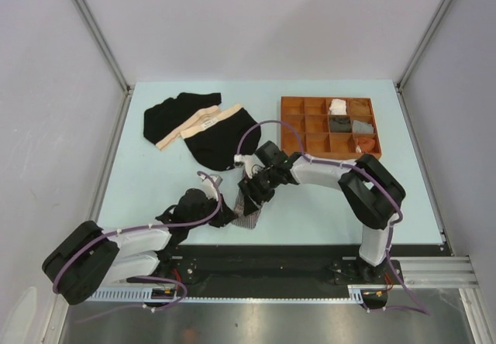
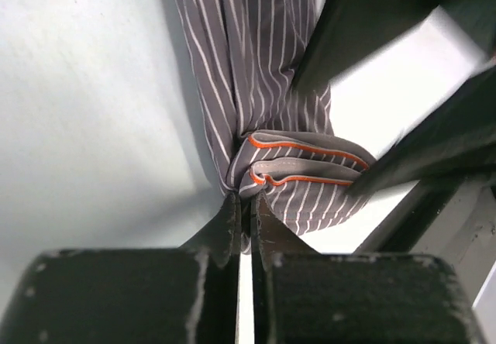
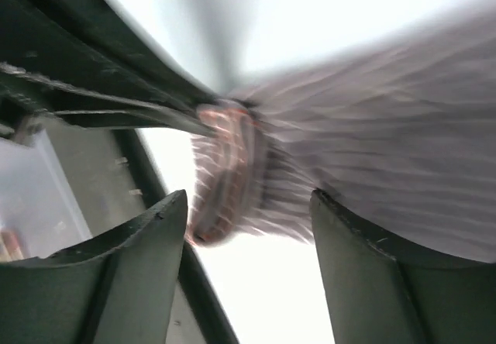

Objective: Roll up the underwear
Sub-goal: Roll the underwear to the center of the board.

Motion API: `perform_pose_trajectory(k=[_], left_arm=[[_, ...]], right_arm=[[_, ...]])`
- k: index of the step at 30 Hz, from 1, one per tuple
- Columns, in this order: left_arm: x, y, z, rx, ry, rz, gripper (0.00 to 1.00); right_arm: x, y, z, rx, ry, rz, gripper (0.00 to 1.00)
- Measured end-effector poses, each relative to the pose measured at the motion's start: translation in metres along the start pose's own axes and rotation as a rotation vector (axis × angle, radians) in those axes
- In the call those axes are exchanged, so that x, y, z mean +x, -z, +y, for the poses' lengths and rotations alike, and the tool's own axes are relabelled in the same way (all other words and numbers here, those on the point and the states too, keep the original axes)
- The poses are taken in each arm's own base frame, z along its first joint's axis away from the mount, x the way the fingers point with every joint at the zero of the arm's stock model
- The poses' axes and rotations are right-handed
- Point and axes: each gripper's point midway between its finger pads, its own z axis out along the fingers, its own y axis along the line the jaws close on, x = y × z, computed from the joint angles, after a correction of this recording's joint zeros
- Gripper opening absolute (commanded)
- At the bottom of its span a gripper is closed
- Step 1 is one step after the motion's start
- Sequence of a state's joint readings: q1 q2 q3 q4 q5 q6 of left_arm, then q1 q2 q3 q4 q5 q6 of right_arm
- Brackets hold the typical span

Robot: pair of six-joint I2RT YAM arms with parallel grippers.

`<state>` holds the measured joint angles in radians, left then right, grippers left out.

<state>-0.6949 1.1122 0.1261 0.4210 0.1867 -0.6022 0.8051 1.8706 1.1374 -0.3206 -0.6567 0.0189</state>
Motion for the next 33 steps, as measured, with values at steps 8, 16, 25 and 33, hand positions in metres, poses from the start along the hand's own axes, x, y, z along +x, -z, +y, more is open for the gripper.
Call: perform_pose_trajectory(k=[8,16,25,33], left_arm=[[-0.006,-0.008,-0.001,-0.074,0.023,0.096,0.00],[-0.010,-0.014,0.000,-0.101,0.099,0.225,0.00],[-0.010,-0.010,0.003,-0.088,0.184,0.300,0.00],[-0.010,-0.007,0.006,-0.082,0.230,0.333,0.00]], right_arm=[[-0.049,0.085,-0.020,0.344,0.076,-0.216,0.68],[-0.059,0.075,0.052,0.387,0.330,-0.336,0.61],[-0.011,0.037,0.072,0.476,0.495,-0.307,0.54],[-0.007,0.009,0.072,0.518,0.566,-0.299,0.52]])
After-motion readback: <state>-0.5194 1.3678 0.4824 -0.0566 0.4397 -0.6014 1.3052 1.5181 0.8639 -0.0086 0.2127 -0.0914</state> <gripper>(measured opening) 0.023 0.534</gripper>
